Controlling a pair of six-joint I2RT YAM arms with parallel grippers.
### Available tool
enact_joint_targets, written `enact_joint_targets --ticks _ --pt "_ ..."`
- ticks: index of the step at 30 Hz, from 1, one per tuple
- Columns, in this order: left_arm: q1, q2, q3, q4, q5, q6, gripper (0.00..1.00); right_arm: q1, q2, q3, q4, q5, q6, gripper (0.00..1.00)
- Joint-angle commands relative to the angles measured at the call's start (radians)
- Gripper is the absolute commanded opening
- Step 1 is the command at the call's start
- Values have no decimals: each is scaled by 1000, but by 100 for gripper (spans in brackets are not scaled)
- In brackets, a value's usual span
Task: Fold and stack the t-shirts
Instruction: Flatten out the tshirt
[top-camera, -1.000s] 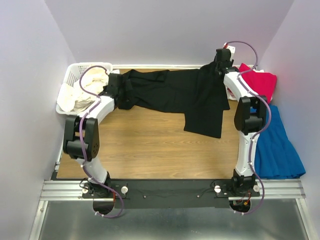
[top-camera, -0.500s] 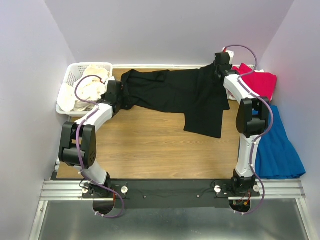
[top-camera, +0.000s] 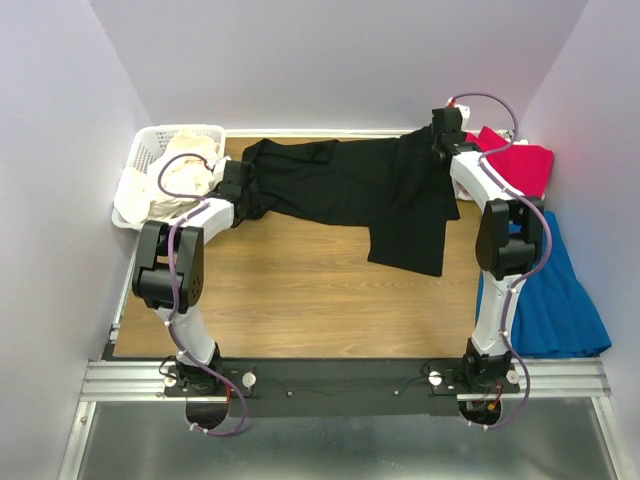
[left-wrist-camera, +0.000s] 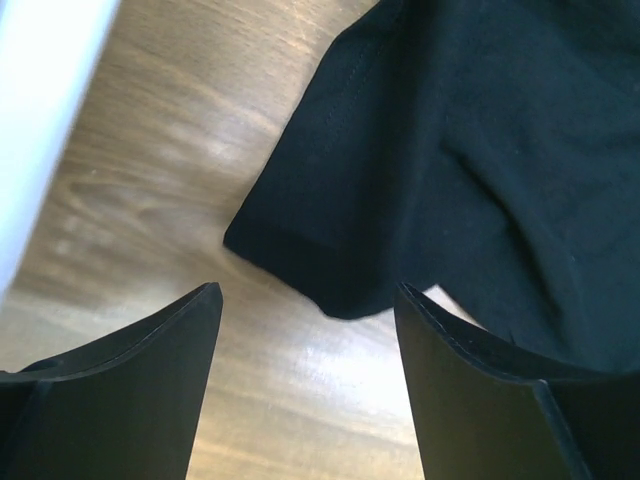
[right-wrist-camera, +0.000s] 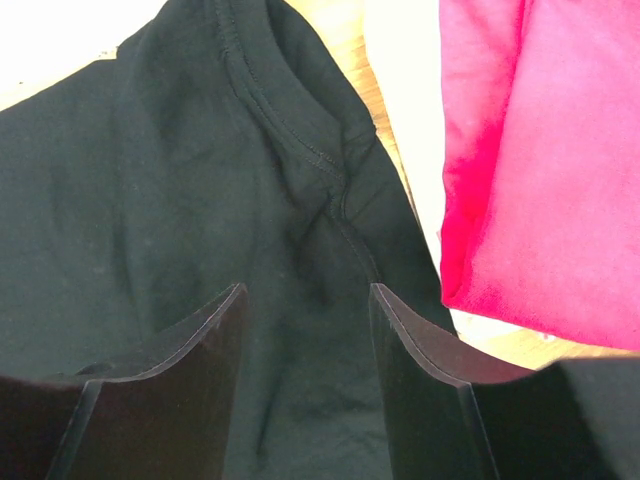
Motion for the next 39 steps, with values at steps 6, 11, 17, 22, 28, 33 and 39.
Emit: enact_joint_targets --ticks 6,11,17,22,28,33,39 --pt "-1 71 85 -44 -127 -54 77 5 -38 -20 -11 -7 12 61" --pt "-1 73 91 -90 -197 -79 77 3 -32 -18 -13 -8 19 61" --pt "-2 99 88 -113 -197 -99 74 3 -24 -17 -17 -7 25 61" --pt "-4 126 86 -115 -187 -103 67 3 -26 -20 -20 2 26 61" --pt "-4 137 109 -126 -176 -105 57 5 -23 -15 -23 2 25 61" --pt "-4 158 120 -146 -167 -106 55 3 -26 -3 -25 -1 25 61" --pt "-4 186 143 -173 -156 -100 49 3 -29 -15 -27 8 26 61"
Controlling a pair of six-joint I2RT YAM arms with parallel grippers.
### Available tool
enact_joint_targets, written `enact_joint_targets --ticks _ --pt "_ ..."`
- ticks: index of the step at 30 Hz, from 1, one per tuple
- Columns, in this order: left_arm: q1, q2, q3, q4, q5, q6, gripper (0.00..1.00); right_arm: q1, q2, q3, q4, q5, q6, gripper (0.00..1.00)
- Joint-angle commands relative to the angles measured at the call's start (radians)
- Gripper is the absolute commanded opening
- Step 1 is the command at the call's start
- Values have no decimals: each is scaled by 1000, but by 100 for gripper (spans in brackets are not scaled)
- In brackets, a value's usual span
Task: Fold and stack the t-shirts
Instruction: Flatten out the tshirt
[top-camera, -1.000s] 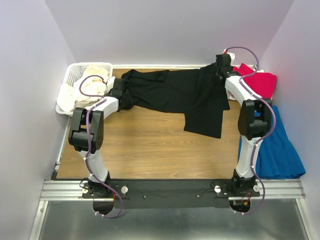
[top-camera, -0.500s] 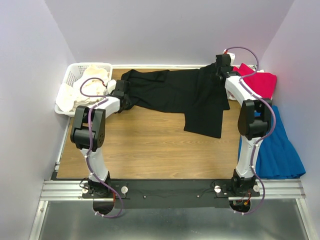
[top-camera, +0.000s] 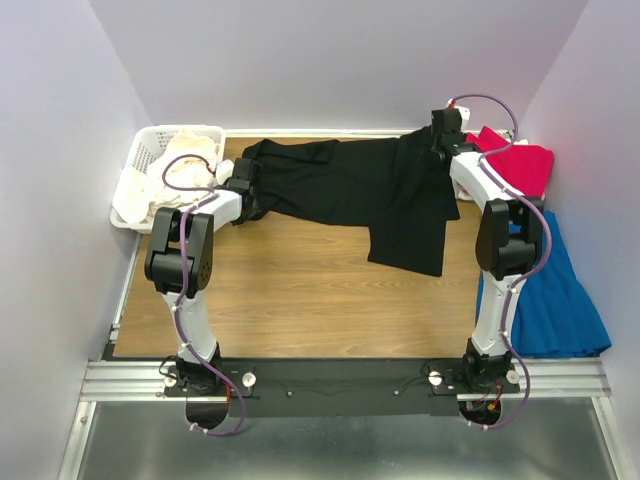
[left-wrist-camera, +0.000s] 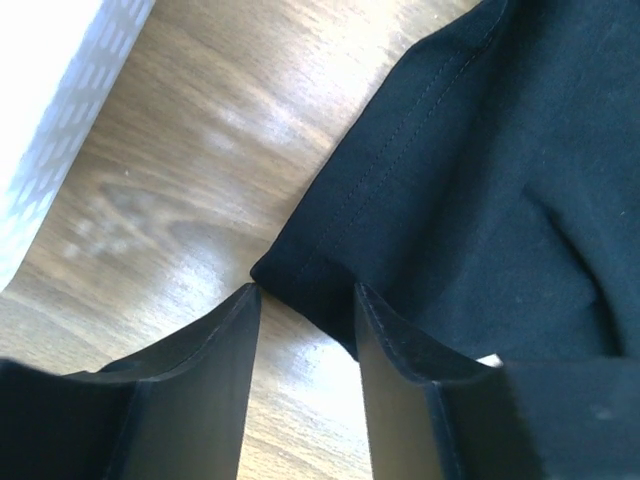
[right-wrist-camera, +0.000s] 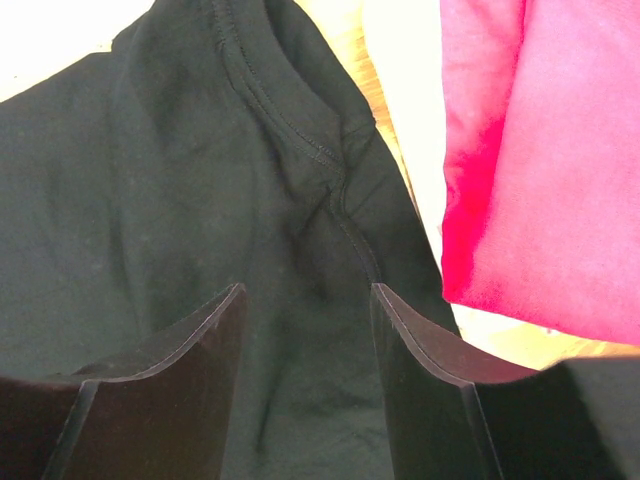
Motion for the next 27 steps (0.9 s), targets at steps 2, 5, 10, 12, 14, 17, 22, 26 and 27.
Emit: enact_joint_targets --ticks 2,5,10,12,14,17,22,26,27 --pt "7 46 28 -58 -13 -14 43 5 -34 -15 -24 14 19 61" --pt "7 50 31 -62 -14 -8 35 3 -40 -24 -24 22 19 61" --pt "7 58 41 -66 -9 3 13 5 -41 -29 -24 28 21 61" --pt "7 56 46 -66 -5 14 1 3 -40 -27 -24 26 22 61" --pt "7 52 51 -66 0 20 0 5 -41 -30 -25 28 24 61" --pt "5 27 66 -68 0 40 0 3 -53 -40 -39 46 29 61" --pt "-8 -87 109 -91 -48 68 0 5 -131 -147 -91 68 70 61" --pt "-13 -175 190 -100 -78 104 0 3 -214 -276 -132 28 146 61" --pt "-13 -180 208 -112 -82 114 0 5 -230 -297 -151 23 157 61"
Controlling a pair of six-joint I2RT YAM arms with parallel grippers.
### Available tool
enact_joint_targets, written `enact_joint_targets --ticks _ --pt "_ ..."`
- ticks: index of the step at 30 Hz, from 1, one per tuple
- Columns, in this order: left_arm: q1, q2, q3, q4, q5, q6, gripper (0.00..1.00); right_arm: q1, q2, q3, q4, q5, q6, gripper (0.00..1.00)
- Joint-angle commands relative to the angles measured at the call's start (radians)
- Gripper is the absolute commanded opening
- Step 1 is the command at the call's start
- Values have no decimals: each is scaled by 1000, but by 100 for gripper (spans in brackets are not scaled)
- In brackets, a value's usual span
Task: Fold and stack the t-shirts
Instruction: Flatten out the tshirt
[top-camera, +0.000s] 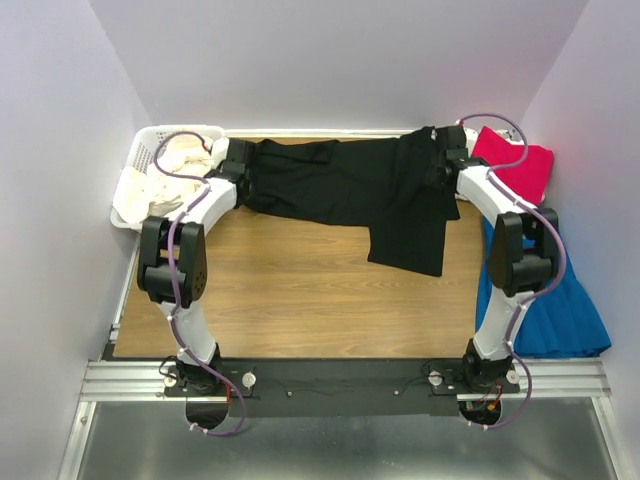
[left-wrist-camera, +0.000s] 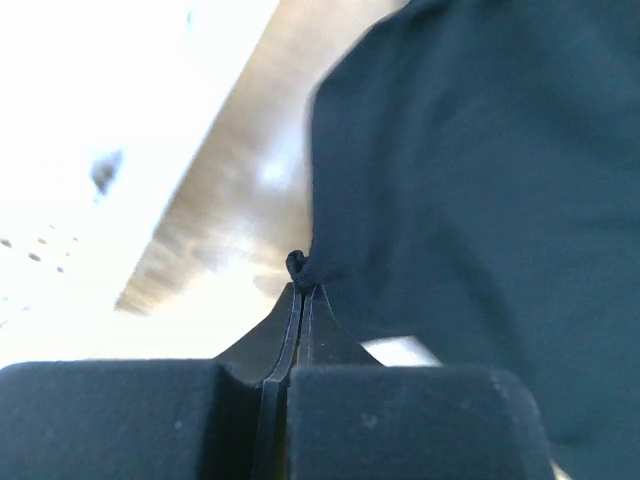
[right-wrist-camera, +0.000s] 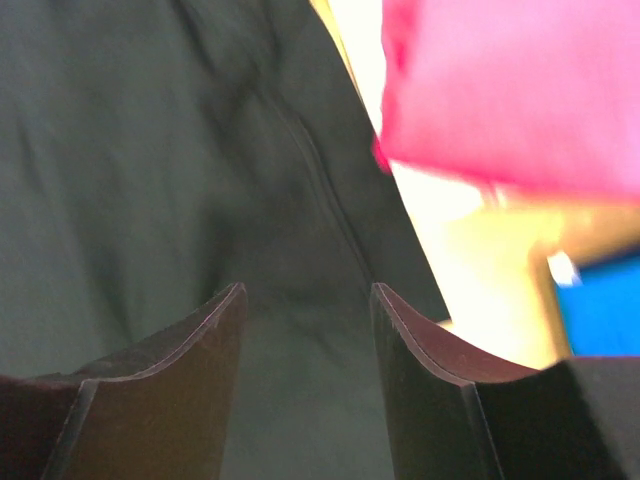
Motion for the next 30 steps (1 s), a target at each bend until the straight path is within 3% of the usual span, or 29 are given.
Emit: enact_joint_targets --ticks 1,7,12,22,30 --pt "-10 -132 130 -16 -80 69 0 3 -129 -153 -100 -13 103 61" --pt "-12 -155 222 -33 -131 112 0 3 -190 -258 -224 25 185 64" --pt "-12 -146 259 -35 -161 153 0 3 -259 -376 -258 -29 242 64" --pt "-12 -149 219 -20 -157 169 0 32 -353 -497 -256 -155 285 64" --pt "-12 -155 176 -6 -131 169 0 144 -382 -568 -252 -188 362 64"
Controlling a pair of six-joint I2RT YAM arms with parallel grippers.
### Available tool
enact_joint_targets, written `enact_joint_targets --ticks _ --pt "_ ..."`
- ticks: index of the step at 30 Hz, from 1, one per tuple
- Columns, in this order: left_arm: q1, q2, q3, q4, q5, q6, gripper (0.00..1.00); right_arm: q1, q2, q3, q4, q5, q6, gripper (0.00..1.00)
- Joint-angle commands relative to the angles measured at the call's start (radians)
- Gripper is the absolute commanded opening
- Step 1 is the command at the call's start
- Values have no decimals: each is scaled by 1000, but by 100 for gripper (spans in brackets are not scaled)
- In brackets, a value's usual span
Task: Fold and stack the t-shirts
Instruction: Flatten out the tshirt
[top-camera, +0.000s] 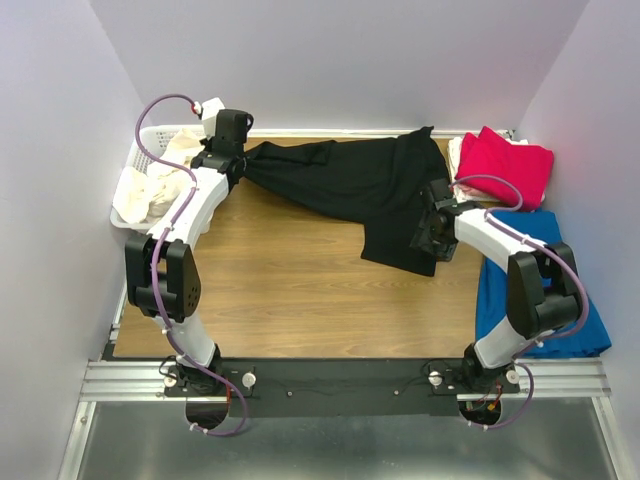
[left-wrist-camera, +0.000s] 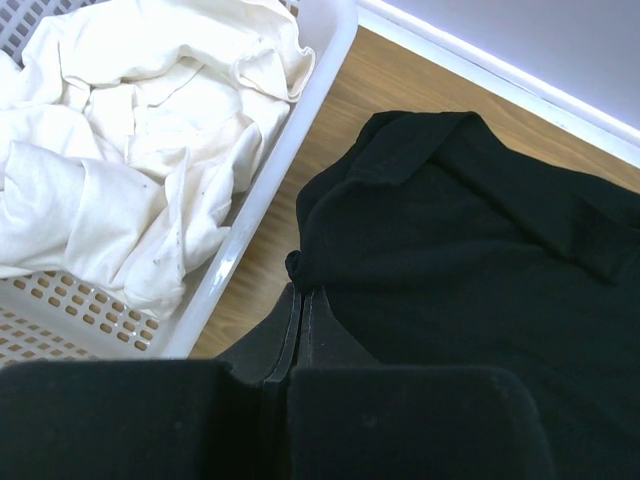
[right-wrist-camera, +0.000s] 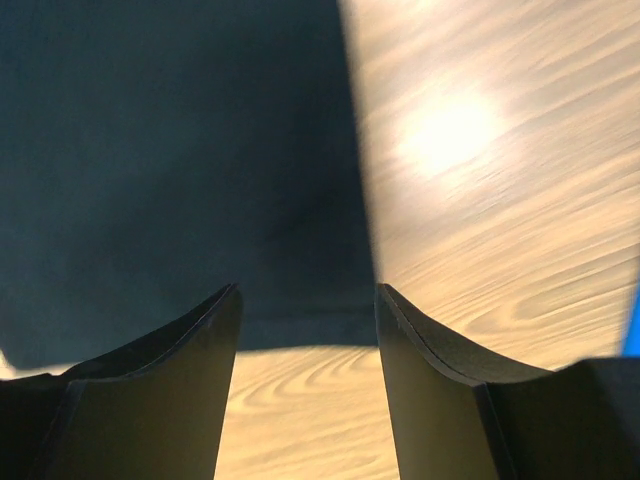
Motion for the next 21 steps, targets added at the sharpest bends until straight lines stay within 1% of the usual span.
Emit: enact_joint_targets --ticks 1,2,6,21 --pt "-1 -9 -22 13 -24 14 0 46 -46 -67 -8 -35 87 63" --pt "-1 -11 -24 14 -24 15 0 49 -56 -78 -8 -29 101 61" --pt "-1 -14 -25 14 -25 25 0 49 -107 -115 -13 -3 113 59" --pt "4 -16 -28 10 -27 32 0 48 -119 -152 -48 28 122 58"
